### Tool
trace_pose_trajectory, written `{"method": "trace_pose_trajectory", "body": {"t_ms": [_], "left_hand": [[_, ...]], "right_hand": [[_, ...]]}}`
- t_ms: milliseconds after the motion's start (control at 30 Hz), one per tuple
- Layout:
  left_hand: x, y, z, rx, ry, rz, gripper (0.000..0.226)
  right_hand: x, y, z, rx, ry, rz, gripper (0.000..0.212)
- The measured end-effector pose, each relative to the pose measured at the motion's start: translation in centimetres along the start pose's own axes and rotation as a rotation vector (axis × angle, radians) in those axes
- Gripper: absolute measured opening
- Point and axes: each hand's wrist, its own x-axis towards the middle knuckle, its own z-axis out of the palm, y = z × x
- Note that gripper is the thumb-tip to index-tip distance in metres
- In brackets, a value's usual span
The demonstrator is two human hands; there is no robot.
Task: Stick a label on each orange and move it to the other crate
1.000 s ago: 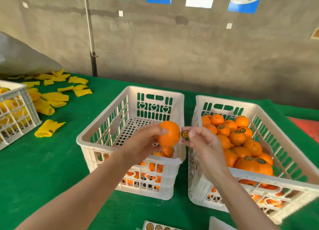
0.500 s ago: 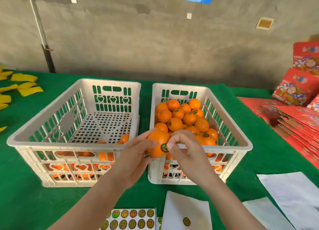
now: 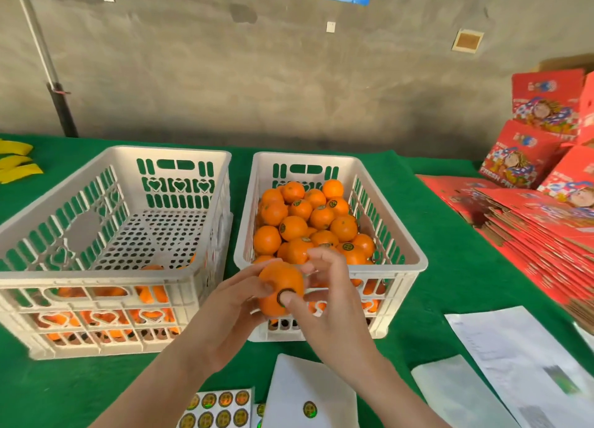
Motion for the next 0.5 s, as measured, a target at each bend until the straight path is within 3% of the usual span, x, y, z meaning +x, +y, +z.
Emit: {"method": "trace_pose_trajectory", "body": {"t_ms": [67, 200, 267, 400, 500], "left_hand": [[0.1, -0.1, 0.1, 0.035, 0.008, -0.011, 0.053], [1.1, 1.0, 1.8, 0.108, 0.007, 0.079, 0.032], [3.0, 1.7, 2.4, 0.336, 0.057, 0.218, 0.021], [9.2, 1.9, 2.0, 0.962, 0.343, 0.427, 0.028], [12.6, 0.6, 0.8, 1.25, 0.347, 0.294, 0.034]], "right_hand": [[-0.5, 0.6, -0.2, 0.125, -0.072, 0.111, 0.062], [0.3, 1.1, -0.2, 0.076, -0.123, 0.075, 0.075], [2.2, 1.4, -0.9, 0.055, -0.035, 0.044, 0.072], [8.1, 3.6, -3.1, -0.207, 0.072, 0.034, 0.072], [12.5, 6.8, -4.8, -0.46, 0.036, 0.198, 0.076]]}}
